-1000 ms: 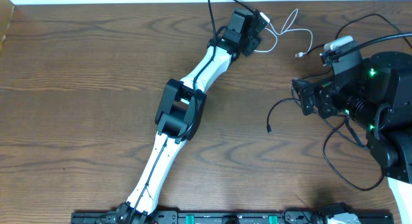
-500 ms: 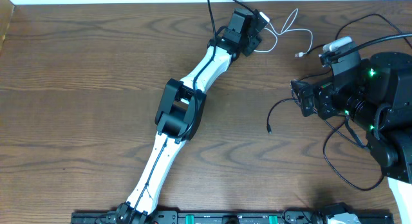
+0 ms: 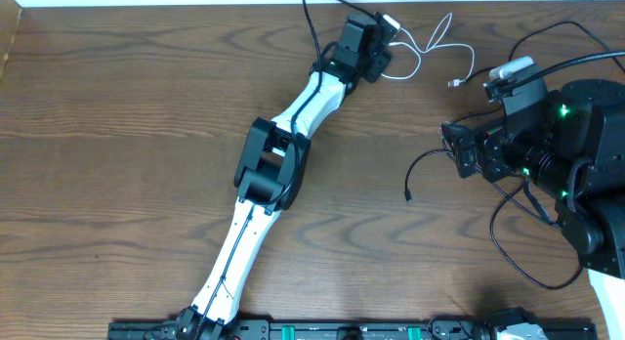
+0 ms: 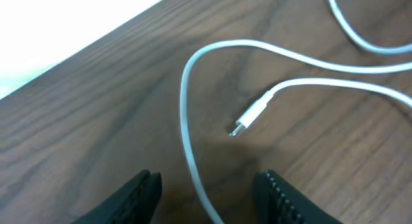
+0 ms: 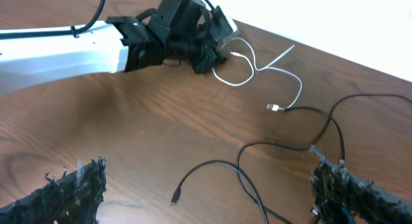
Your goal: Untangle cables
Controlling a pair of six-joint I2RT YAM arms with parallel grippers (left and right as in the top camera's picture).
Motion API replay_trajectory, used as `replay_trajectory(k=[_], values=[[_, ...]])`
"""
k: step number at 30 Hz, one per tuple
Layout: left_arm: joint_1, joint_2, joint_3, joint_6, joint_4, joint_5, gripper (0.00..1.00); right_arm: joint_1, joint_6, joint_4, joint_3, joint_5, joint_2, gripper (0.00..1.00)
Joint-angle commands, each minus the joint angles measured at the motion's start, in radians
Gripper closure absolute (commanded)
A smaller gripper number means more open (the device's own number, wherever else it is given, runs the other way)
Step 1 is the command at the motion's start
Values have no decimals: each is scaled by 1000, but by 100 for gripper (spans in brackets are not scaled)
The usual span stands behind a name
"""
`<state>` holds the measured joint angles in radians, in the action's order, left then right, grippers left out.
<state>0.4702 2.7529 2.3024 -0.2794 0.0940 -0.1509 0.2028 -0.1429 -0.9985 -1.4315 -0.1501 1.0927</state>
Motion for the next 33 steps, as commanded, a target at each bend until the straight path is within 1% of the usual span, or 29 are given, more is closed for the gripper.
replay_trajectory(k=[1, 2, 3, 4, 5, 9, 13, 21, 24, 26, 30, 33], values=[[-6, 23, 3, 16, -10, 10, 61, 8, -10, -3, -14, -11, -6, 1], [-8, 24, 3, 16, -8, 10, 65, 8, -6, -4, -14, -11, -6, 1], [-10, 24, 3, 16, -6, 10, 74, 8, -3, -6, -14, -11, -6, 1], [-11, 24, 3, 16, -2, 9, 87, 8, -3, -9, -14, -11, -6, 1], [-14, 24, 3, 17, 4, 6, 93, 8, -3, -14, -14, -11, -6, 1], [-14, 19, 4, 16, 21, 2, 92, 8, -3, -19, -14, -11, -6, 1], [-11, -36, 4, 15, 20, 2, 93, 8, -3, -24, -14, -10, -6, 1], [-24, -273, 4, 3, 43, 4, 93, 8, -4, -23, -14, -10, -6, 1], [-36, -378, 4, -34, 88, 4, 93, 8, -5, -22, -14, -5, -6, 1], [-49, -458, 4, -68, 155, 6, 93, 8, -5, -14, -14, 13, -6, 1], [-68, -533, 4, -91, 235, 8, 93, 8, -13, -2, -14, 19, -6, 1], [-86, -610, 4, -101, 314, 14, 93, 8, -12, 13, -14, 60, -6, 1]])
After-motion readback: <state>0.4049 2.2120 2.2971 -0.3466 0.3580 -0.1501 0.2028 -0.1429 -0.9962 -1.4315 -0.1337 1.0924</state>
